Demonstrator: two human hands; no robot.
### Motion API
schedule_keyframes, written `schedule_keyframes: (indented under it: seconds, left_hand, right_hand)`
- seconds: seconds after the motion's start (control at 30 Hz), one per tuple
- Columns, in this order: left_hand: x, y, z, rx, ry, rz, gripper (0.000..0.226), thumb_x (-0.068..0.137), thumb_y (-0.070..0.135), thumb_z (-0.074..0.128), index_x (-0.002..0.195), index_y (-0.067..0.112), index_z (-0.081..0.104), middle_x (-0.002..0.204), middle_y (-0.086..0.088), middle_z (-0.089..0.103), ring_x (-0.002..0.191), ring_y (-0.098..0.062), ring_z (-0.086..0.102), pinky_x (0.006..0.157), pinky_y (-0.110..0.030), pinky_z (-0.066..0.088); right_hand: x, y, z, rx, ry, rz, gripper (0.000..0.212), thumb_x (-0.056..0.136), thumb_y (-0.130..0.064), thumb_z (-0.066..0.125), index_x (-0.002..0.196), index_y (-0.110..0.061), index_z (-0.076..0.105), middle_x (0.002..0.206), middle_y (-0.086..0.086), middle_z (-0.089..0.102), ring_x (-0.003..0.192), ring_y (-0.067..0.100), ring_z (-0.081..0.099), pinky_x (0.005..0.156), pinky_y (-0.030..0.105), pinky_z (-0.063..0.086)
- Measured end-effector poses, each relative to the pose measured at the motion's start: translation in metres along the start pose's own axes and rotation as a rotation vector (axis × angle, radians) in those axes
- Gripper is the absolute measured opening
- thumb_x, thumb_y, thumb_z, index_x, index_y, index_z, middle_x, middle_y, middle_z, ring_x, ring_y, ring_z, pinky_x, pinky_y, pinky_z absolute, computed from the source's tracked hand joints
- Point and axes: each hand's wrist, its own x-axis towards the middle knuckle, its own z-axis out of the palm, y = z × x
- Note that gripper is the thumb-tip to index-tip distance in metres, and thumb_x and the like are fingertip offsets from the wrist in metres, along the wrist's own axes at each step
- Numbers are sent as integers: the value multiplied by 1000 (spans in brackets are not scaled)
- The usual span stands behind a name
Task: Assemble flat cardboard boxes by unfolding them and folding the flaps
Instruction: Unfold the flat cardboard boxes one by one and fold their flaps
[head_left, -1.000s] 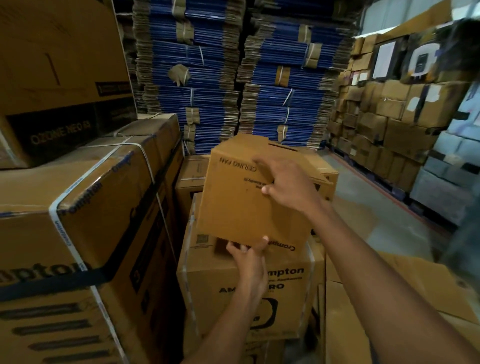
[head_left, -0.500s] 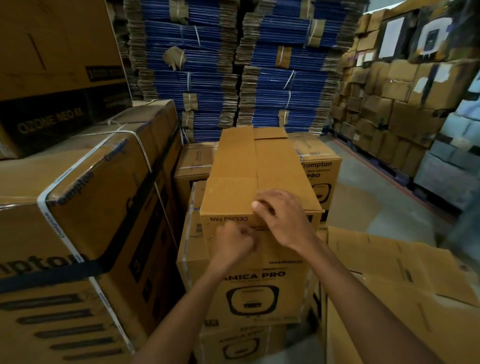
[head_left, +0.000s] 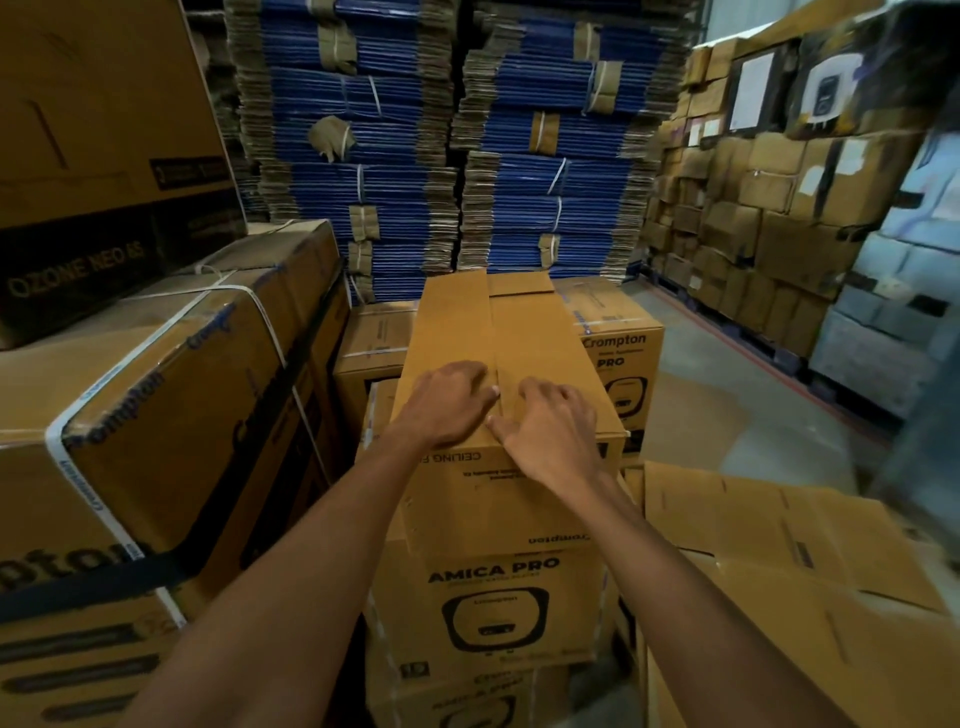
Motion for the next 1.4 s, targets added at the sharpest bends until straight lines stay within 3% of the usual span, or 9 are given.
schedule_keyframes:
  seconds: [0.2, 0.33, 0.5, 0.6, 0.73, 0.9, 1.13, 1.23, 1.4]
  left_hand:
    - [2, -7, 9, 106, -23, 38, 49, 107, 48, 35, 146, 25, 53, 153, 0, 49, 141, -24, 42, 114, -50, 34]
    - [2, -12, 11, 137, -38, 59, 55, 105, 53, 27, 148, 29, 49, 154, -1, 47, 141, -25, 42, 114, -48, 35]
    - [-1, -10, 9, 138, -64, 54, 68, 98, 73, 24, 152, 34, 41, 160, -1, 38, 147, -26, 34, 118, -49, 26]
    - [-3, -9, 8, 158, -86, 48, 71, 97, 75, 25, 155, 35, 36, 164, 1, 32, 150, -24, 27, 119, -48, 20]
    - [-8, -5, 5, 158, -85, 100, 76, 98, 74, 28, 159, 28, 30, 165, 4, 29, 151, -20, 24, 120, -48, 16]
    - [-2, 25, -2, 129, -231, 276, 74, 98, 70, 34, 157, 26, 33, 163, -2, 34, 147, -20, 33, 123, -49, 13]
    - [38, 75, -17, -109, -622, 37, 34, 92, 26, 73, 121, 11, 66, 111, -5, 66, 97, -22, 59, 92, -35, 50]
    - [46, 83, -18, -68, -512, -8, 53, 80, 29, 83, 126, 14, 62, 125, -9, 62, 114, -27, 56, 105, -42, 47]
    - [35, 91, -28, -34, -143, -43, 76, 56, 33, 97, 120, 22, 58, 119, 2, 58, 118, -20, 48, 94, -38, 28]
  right_hand:
    - [30, -15, -8, -140, -202, 180, 56, 94, -58, 45, 138, -24, 45, 142, 12, 50, 133, 45, 37, 109, 65, 25]
    - [40, -27, -17, -223, -280, 143, 47, 98, -46, 47, 138, -21, 46, 138, 17, 52, 127, 49, 45, 104, 71, 34]
    - [53, -27, -63, -129, -275, 23, 33, 100, -38, 54, 120, -12, 60, 114, 10, 60, 96, 29, 57, 79, 38, 46]
    - [61, -24, -88, -107, -226, 39, 32, 103, -36, 50, 115, -10, 65, 105, 10, 61, 79, 23, 59, 69, 37, 47]
    - [67, -25, -97, -87, -231, 62, 35, 104, -36, 51, 121, -8, 65, 106, 11, 61, 78, 24, 60, 79, 43, 58]
    - [60, -30, -84, -144, -281, 26, 18, 101, -29, 58, 106, -12, 62, 108, 8, 56, 72, 19, 52, 61, 32, 43]
    - [61, -29, -85, -180, -287, 20, 14, 102, -23, 58, 107, -10, 60, 101, 7, 51, 85, 24, 54, 60, 31, 37]
    - [68, -20, -91, -161, -275, 54, 29, 102, -33, 58, 83, -11, 54, 88, 5, 56, 72, 22, 56, 60, 33, 41]
    - [82, -3, -117, -50, -297, 112, 34, 103, -36, 54, 94, -6, 66, 88, 15, 67, 74, 29, 68, 62, 43, 61]
